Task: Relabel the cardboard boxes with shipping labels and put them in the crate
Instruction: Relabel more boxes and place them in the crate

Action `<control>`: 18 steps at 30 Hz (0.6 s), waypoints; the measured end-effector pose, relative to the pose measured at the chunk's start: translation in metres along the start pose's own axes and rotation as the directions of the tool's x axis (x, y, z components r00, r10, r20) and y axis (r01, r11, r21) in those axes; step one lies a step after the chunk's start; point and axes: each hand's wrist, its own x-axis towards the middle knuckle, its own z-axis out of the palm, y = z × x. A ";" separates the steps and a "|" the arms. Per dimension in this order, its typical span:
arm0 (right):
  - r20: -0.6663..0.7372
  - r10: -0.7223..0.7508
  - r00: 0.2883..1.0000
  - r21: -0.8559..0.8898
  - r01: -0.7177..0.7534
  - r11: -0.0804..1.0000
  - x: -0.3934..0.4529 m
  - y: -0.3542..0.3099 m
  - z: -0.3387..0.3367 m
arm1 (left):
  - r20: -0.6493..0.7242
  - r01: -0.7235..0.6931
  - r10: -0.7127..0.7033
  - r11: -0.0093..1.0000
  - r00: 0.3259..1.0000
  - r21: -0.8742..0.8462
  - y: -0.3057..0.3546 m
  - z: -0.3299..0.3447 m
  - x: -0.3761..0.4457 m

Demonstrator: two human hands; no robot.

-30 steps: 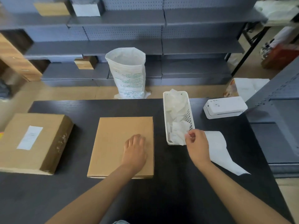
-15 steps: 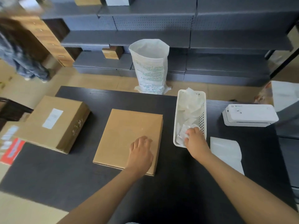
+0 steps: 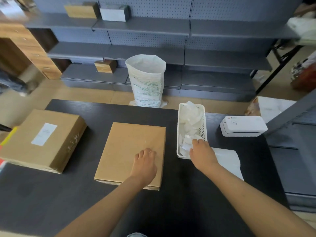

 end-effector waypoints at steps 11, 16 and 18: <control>0.001 0.024 1.000 -0.081 -0.024 0.996 -0.049 0.003 -0.015 | 0.019 -0.126 0.124 0.979 0.992 0.160 0.028 -0.012 0.018; -0.009 0.088 0.996 -0.132 -0.088 0.987 -0.068 0.043 -0.020 | 0.007 -0.175 0.176 0.971 0.984 0.162 0.062 -0.016 0.019; 0.003 0.116 0.993 -0.139 -0.114 0.984 -0.074 0.063 -0.021 | -0.001 -0.201 0.204 0.966 0.979 0.164 0.078 -0.015 0.018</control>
